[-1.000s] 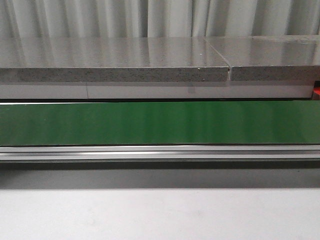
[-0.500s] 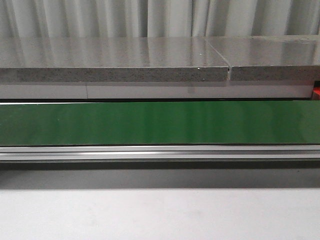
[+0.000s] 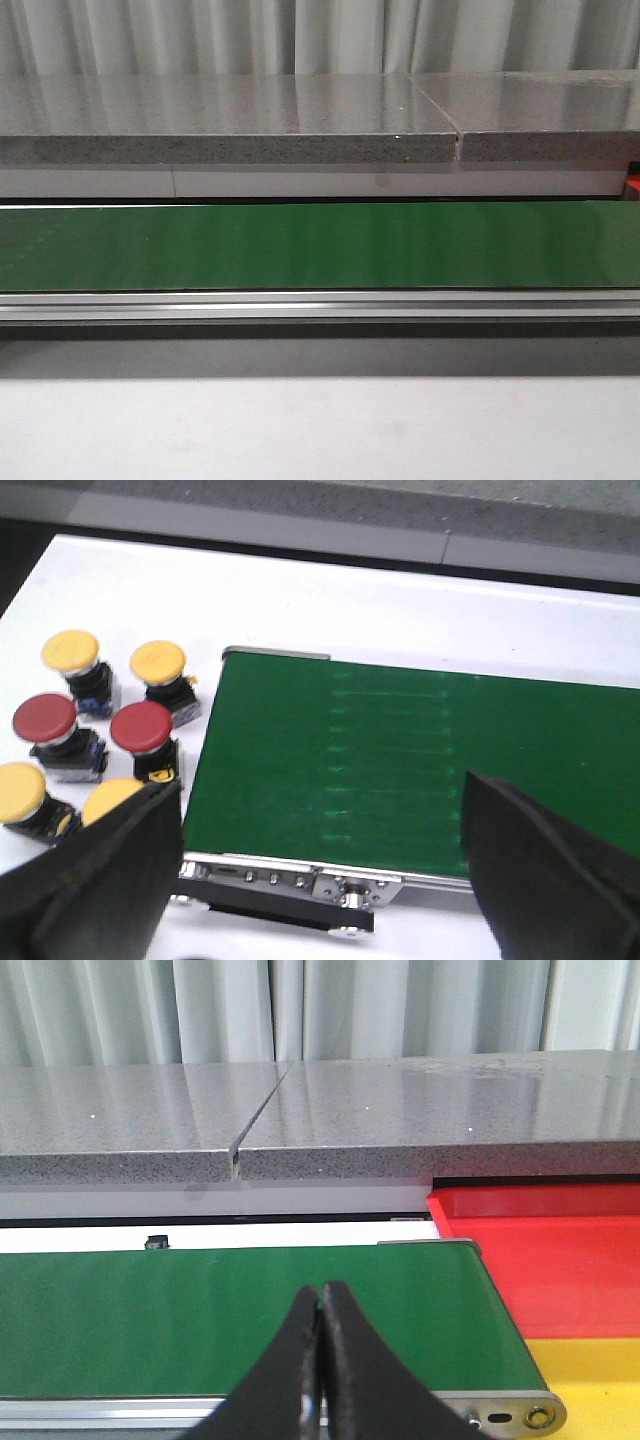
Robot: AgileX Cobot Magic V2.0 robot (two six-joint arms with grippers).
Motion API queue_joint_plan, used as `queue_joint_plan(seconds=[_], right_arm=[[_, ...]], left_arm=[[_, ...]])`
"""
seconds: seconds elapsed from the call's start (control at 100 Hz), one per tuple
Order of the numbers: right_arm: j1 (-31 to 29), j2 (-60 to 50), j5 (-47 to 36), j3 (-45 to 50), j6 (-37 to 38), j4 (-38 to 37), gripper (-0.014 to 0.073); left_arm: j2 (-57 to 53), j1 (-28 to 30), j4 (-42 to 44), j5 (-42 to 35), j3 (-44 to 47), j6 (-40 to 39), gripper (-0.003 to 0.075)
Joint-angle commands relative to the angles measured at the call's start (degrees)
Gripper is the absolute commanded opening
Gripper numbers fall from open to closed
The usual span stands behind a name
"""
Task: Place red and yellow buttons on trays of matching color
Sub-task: 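Move the left gripper over the cluster of red and yellow buttons, then lower the left gripper and grasp a red button by its base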
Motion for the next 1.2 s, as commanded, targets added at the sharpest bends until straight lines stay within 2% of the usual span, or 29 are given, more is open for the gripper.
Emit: queue_joint_plan(seconds=[0.0, 0.3, 0.43, 0.74, 0.97, 1.19], right_arm=[[0.19, -0.57, -4.75, -0.81, -0.1, -0.06, -0.0065], [0.19, -0.57, -4.75, -0.81, -0.1, -0.06, -0.0065], [0.19, -0.57, -4.75, -0.81, -0.1, -0.06, -0.0065], [0.19, -0.57, -4.75, -0.81, -0.1, -0.06, -0.0065], [0.19, -0.57, -4.75, -0.81, -0.1, -0.06, -0.0065], [0.19, -0.57, -4.75, -0.81, -0.1, -0.06, -0.0065]], left_arm=[[2.83, 2.27, -0.66, 1.42, -4.93, -1.48, 0.0564], [12.92, 11.16, -3.62, 14.93, -12.99, -1.48, 0.0564], [17.03, 14.0, -4.58, 18.33, -14.82, -1.48, 0.0564], [24.37, 22.28, -6.27, 22.06, -16.31, -4.21, 0.0562], [28.88, 28.88, -11.82, 24.5, -16.94, -4.7, 0.0545], [34.4, 29.51, -11.3, 24.77, -16.94, -5.26, 0.0545]])
